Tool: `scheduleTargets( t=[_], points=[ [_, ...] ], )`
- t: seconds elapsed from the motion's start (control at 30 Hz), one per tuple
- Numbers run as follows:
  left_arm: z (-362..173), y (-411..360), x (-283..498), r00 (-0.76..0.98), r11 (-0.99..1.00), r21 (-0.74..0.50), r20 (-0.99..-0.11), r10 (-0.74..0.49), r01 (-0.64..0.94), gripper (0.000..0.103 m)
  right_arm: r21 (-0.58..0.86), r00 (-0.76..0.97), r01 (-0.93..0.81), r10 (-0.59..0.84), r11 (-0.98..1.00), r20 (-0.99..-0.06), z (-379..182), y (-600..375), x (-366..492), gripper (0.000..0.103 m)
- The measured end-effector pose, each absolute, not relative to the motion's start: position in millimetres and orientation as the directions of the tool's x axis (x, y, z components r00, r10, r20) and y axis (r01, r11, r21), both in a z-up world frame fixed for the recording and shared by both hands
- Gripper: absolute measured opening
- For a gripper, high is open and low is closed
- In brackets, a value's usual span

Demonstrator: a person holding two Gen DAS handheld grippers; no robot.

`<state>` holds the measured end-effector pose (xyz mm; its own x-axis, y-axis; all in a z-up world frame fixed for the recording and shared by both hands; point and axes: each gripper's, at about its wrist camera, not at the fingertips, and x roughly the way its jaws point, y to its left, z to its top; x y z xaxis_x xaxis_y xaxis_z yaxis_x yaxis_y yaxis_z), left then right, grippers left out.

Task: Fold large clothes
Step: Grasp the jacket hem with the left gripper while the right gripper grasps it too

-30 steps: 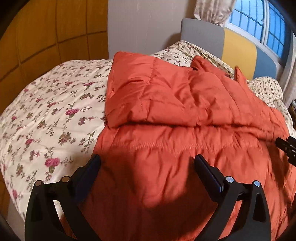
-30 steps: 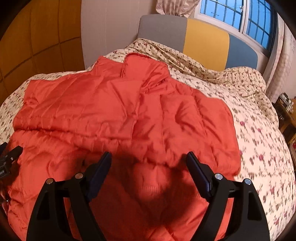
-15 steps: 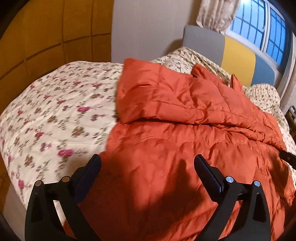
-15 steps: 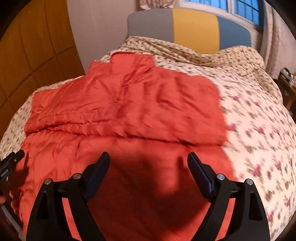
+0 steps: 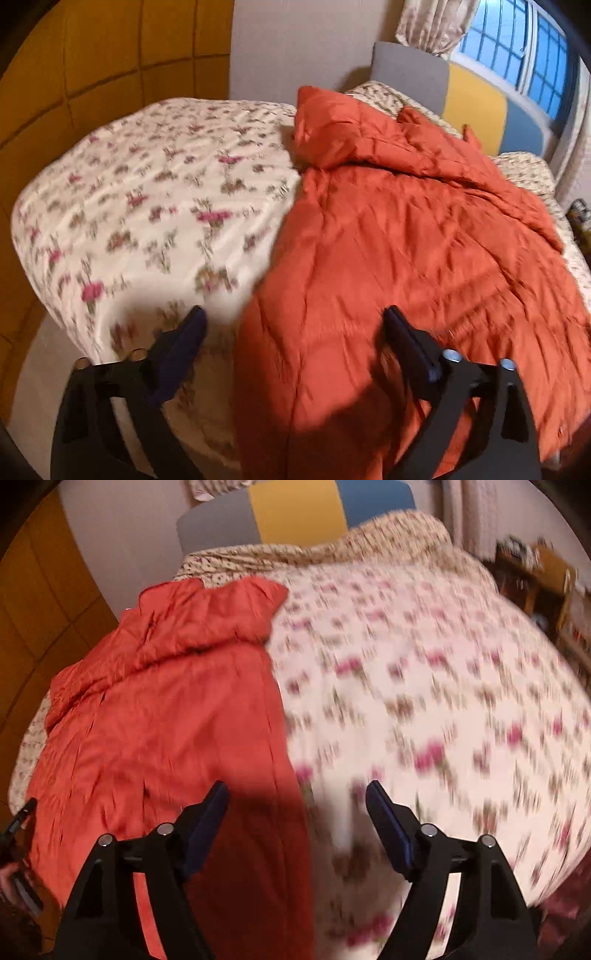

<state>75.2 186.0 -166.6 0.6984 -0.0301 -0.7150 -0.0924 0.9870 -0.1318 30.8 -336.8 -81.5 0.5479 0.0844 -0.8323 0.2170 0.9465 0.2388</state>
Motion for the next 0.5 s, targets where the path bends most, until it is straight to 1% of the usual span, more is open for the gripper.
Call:
scheduleTargets(
  t=[0.13, 0.23, 0.4, 0.43, 0.5],
  points=[
    [-169.2, 180.6, 64.0, 0.697, 0.986, -0.160, -0.713, -0.076, -0.055, 0.079, 0.313, 0.547, 0.206, 0.157, 0.927, -0.823, -90.9, -338.6, 5.1, 0.071],
    [-173.1, 175.8, 57.2, 0.695, 0.982, -0.188, -0.708, -0.125, -0.015, 0.078, 0.357, 0.549, 0.182, 0.206, 0.916, -0.810, -95.0, -334.4, -1.4, 0.068],
    [-177.2, 153.9, 51.1, 0.681, 0.992, -0.117, -0.722, -0.117, 0.046, 0.078, 0.348, 0.556, 0.151, 0.212, 0.925, -0.804, -98.9, -317.3, 1.3, 0.061],
    [-177.0, 151.4, 51.8, 0.679, 0.993, -0.108, -0.726, -0.110, 0.047, 0.075, 0.352, 0.558, 0.147, 0.216, 0.924, -0.801, -99.9, -315.8, 1.6, 0.057],
    [-176.5, 148.0, 50.4, 0.678, 0.993, -0.111, -0.727, -0.108, 0.040, 0.066, 0.347, 0.567, 0.126, 0.219, 0.929, -0.794, -101.0, -309.2, 0.2, 0.044]
  ],
)
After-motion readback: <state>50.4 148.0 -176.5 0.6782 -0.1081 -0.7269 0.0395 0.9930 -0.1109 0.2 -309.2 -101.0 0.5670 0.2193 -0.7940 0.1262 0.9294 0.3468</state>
